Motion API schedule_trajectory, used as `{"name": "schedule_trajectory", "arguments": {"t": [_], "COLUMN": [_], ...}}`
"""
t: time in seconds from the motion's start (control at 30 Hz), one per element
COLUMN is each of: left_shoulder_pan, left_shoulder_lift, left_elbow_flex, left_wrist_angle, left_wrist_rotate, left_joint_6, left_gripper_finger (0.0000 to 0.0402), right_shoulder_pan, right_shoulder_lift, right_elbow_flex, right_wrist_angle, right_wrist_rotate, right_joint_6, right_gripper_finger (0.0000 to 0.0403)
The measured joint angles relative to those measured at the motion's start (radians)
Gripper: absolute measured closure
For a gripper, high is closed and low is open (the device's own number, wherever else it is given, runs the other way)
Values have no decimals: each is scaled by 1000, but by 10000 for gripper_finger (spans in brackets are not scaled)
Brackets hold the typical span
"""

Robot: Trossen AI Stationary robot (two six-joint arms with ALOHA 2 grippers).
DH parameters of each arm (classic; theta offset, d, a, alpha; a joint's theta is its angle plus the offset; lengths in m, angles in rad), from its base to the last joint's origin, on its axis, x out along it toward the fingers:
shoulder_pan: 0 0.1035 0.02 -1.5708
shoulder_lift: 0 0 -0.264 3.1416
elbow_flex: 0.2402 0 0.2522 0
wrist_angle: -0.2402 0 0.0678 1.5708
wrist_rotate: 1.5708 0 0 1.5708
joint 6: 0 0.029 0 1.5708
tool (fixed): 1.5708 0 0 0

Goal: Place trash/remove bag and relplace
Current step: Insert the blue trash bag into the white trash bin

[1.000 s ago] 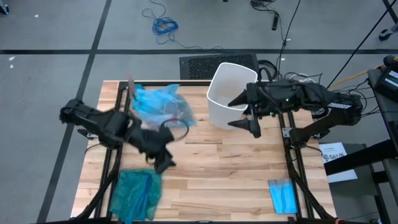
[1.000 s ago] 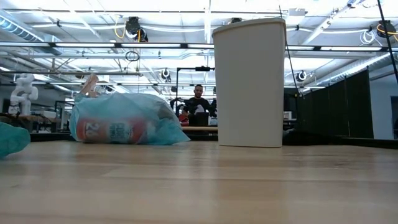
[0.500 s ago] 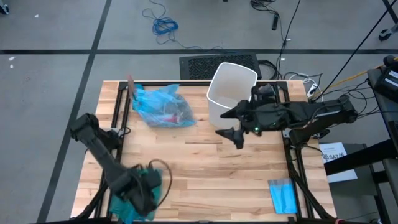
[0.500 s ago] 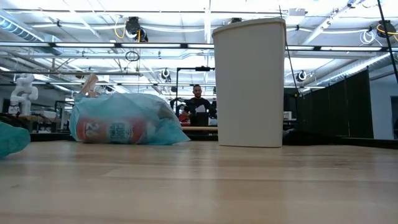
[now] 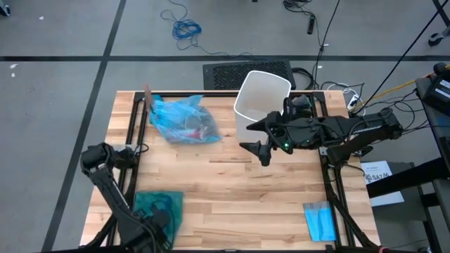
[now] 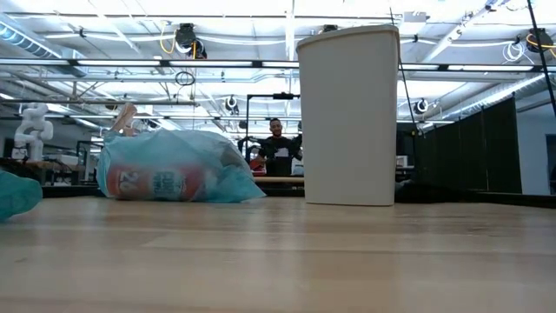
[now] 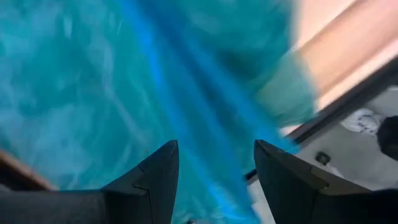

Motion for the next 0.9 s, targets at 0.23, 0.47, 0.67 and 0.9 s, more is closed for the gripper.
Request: {"name": "schedule_trajectory", "arguments": {"t": [0.23,0.47,0.67,0.9], "left_shoulder_pan": [-61,-64,-64,-55], "left_shoulder_lift": [9,-25,-26,-24], "left_elbow_flex": [-26,40,39,17], "left_wrist_angle": [37,38,29,7], "left_wrist_rotate": [54,-71,-74,-91], "left_joint_6": [-137,-118,-118,-120], "left_gripper_finger": [198,198,198,198], "right_shoulder_pan": [7,24,23,23], "right_shoulder_lift": [0,0,0,0], "right_elbow_flex": [0,0,1,1], "right_wrist_angle": [-2,17,48,56], "right_wrist_rotate": [16,23,25,25], "right_joint_6": [-1,0,-1,-1], "right_gripper_finger": [48,48,48,48]}}
